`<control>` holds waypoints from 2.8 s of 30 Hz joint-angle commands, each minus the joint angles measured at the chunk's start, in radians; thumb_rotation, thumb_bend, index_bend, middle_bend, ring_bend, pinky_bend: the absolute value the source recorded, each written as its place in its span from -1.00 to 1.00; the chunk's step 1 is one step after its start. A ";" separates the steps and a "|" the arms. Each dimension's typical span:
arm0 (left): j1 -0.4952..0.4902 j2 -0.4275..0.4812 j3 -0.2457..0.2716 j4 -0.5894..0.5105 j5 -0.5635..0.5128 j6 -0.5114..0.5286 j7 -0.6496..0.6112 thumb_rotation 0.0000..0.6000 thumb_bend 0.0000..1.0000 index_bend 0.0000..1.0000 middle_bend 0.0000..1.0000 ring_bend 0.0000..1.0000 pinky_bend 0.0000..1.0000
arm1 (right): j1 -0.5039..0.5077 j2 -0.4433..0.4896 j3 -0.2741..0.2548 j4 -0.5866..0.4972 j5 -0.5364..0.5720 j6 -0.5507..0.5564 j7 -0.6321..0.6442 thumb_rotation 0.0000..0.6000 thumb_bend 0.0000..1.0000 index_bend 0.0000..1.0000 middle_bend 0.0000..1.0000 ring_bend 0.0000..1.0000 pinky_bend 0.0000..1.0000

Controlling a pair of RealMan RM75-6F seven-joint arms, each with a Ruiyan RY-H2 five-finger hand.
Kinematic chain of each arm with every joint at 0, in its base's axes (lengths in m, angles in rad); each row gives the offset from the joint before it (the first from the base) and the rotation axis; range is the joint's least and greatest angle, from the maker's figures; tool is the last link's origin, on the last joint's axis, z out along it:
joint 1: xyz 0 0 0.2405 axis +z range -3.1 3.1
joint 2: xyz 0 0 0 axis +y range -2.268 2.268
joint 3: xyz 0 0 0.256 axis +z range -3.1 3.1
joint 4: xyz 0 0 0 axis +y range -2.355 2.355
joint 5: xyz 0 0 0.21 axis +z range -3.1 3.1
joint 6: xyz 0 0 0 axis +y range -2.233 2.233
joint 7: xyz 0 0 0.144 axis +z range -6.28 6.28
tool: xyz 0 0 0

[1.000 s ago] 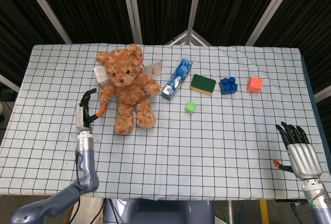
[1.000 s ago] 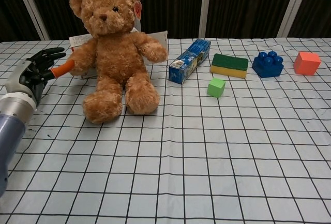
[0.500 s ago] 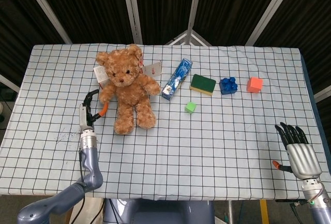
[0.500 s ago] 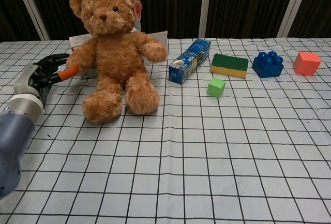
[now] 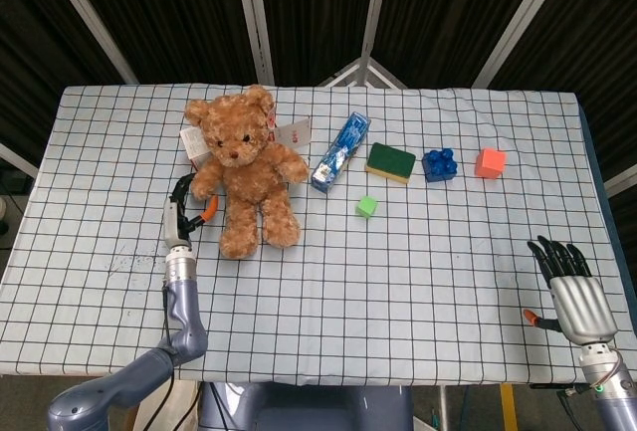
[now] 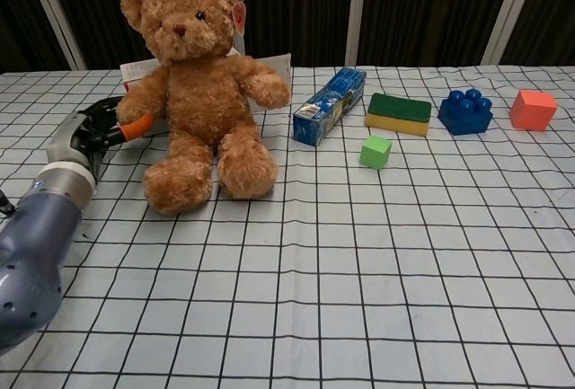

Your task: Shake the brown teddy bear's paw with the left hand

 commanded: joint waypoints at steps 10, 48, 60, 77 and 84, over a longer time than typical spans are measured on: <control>-0.024 -0.023 -0.015 0.047 -0.010 -0.004 -0.005 1.00 -0.04 -0.43 -0.47 -1.00 -1.00 | 0.004 -0.001 0.000 0.002 0.007 -0.010 0.003 1.00 -0.79 -1.00 -1.00 -1.00 -1.00; -0.043 0.000 -0.067 -0.040 -0.044 0.070 0.082 1.00 0.34 -0.22 -0.15 -0.99 -1.00 | 0.011 0.000 -0.003 -0.003 0.016 -0.027 0.001 1.00 -0.79 -1.00 -1.00 -1.00 -1.00; -0.026 0.014 -0.076 -0.044 -0.076 0.043 0.113 1.00 0.33 -0.22 -0.15 -0.99 -1.00 | 0.015 0.003 -0.007 -0.011 0.019 -0.038 -0.004 1.00 -0.79 -1.00 -1.00 -1.00 -1.00; -0.036 0.029 -0.079 -0.067 -0.055 0.092 0.120 1.00 0.32 -0.23 -0.15 -0.99 -1.00 | 0.016 0.000 -0.007 -0.013 0.024 -0.041 -0.017 1.00 -0.80 -1.00 -1.00 -1.00 -1.00; -0.021 0.038 -0.074 -0.085 -0.065 0.083 0.140 1.00 0.31 -0.23 -0.15 -0.99 -1.00 | 0.017 0.002 -0.008 -0.018 0.028 -0.045 -0.021 1.00 -0.80 -1.00 -1.00 -1.00 -1.00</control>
